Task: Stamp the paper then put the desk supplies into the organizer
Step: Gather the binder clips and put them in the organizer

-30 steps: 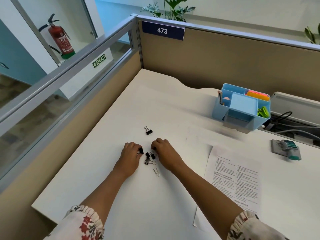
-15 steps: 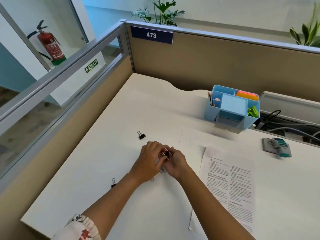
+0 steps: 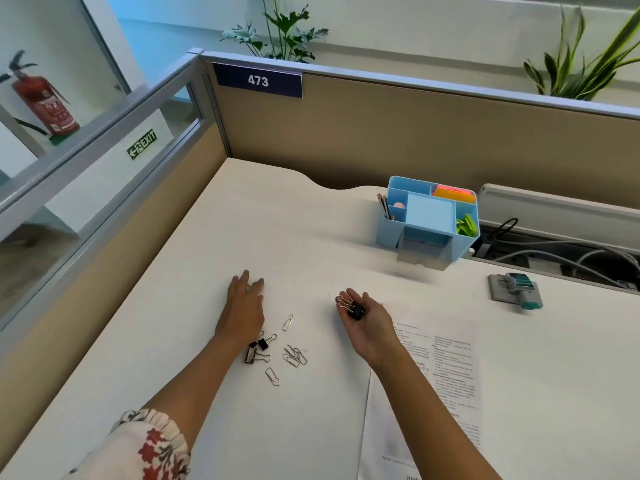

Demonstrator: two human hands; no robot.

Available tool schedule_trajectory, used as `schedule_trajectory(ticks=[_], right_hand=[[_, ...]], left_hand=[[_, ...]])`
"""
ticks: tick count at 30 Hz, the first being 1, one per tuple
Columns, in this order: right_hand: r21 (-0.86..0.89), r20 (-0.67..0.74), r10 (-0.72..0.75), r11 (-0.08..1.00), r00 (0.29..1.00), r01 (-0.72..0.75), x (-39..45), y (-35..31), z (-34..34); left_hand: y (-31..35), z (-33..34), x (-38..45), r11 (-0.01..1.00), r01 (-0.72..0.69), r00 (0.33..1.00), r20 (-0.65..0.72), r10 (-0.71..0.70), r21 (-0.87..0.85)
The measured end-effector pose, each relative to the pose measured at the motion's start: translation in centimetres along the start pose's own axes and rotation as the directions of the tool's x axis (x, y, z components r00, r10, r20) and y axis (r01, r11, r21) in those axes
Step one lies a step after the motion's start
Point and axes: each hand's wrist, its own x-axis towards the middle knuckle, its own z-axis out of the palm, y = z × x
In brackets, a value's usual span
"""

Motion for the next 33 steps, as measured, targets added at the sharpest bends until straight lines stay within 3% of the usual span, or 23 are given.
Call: schedule_trajectory(ticks=[8,12,17,26,33], right_hand=[[0.115,-0.044,-0.316,0.941,0.948,0.319,-0.5,-10.7,1.6],[0.133,-0.062,-0.35,0.925,0.935,0.355,0.1,-14.2,2.2],[0.033,-0.085,-0.348,0.936,0.934,0.351,0.3,-15.7,2.5],[-0.103,-0.115,-0.399,0.916,0.91,0.388,-1.0,-15.8,1.9],[-0.232,-0.027,-0.425,0.883,0.905,0.408,-2.8,-11.2,0.4]], left_hand=[[-0.9,0.5,-0.1,0.997,-0.032,0.993,-0.11,0.04,0.075],[-1.2,0.4,0.0,0.988,-0.06,0.99,-0.115,0.077,0.143],[-0.5,-0.3,0.1,0.986,-0.054,0.995,-0.071,0.066,0.161],[1.7,-0.2,-0.4,0.995,-0.083,0.992,-0.104,0.076,-0.061],[7.7,-0.3,-1.8,0.94,-0.222,0.969,-0.169,0.182,-0.261]])
